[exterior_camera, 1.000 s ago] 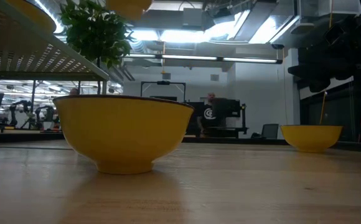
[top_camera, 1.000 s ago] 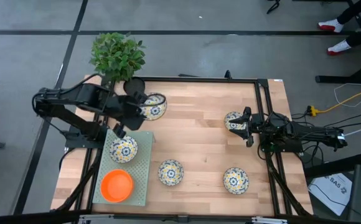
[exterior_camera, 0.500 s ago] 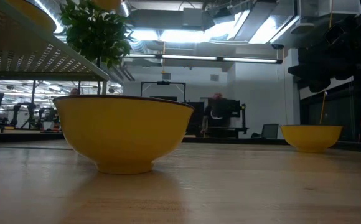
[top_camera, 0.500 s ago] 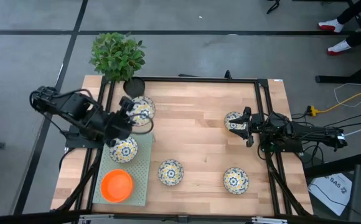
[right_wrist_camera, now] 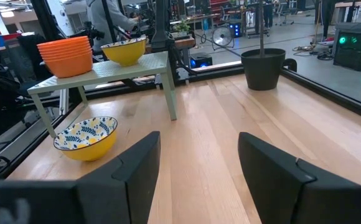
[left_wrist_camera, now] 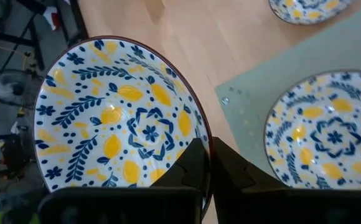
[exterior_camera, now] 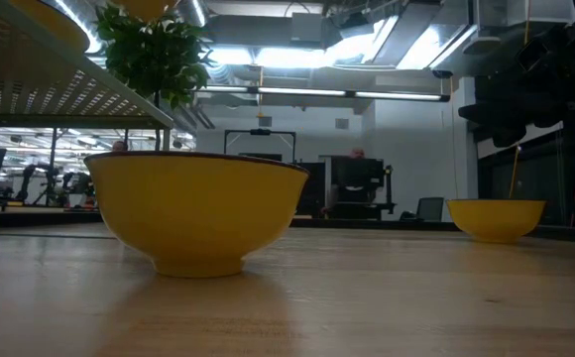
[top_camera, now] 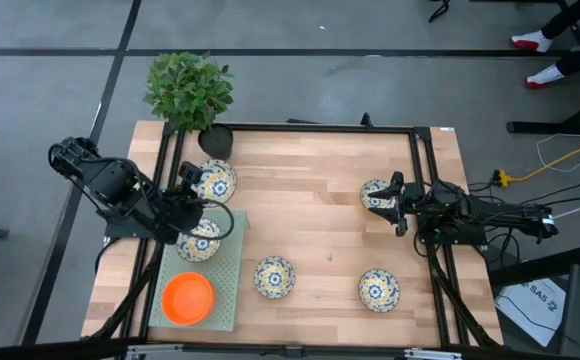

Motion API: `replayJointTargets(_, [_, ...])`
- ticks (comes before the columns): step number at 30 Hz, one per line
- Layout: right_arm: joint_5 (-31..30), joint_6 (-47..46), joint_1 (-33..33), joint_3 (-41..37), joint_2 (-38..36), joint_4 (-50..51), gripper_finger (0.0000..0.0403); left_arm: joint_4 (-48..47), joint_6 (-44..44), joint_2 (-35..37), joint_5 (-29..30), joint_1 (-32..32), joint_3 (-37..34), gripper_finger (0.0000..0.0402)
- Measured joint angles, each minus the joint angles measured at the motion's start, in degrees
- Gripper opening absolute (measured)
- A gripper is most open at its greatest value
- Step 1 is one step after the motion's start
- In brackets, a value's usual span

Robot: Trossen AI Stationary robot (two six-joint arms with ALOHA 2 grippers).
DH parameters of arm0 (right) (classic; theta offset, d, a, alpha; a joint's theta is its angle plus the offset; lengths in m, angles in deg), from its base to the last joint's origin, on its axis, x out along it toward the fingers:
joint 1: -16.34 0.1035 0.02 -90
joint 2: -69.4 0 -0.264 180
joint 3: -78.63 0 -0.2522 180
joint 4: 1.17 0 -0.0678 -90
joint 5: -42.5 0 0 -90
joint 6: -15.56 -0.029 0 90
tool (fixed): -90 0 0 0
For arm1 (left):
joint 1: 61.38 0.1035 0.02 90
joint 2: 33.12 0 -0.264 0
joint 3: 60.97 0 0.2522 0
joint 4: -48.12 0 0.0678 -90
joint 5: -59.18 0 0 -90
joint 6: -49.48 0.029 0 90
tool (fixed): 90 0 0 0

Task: Pick & Place Mini bowls
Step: Stack the patterned bowl on top of the patterned bowl on the shelf

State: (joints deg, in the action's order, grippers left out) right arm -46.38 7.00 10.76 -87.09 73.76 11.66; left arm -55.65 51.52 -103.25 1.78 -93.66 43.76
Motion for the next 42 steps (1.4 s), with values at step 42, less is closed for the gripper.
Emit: replayJointTargets(42, [0.00, 0.00, 0.00, 0.00, 0.00, 0.00, 0.0215, 8.36, 0.85, 10.04, -9.02, -18.61, -15.72, 0.0006])
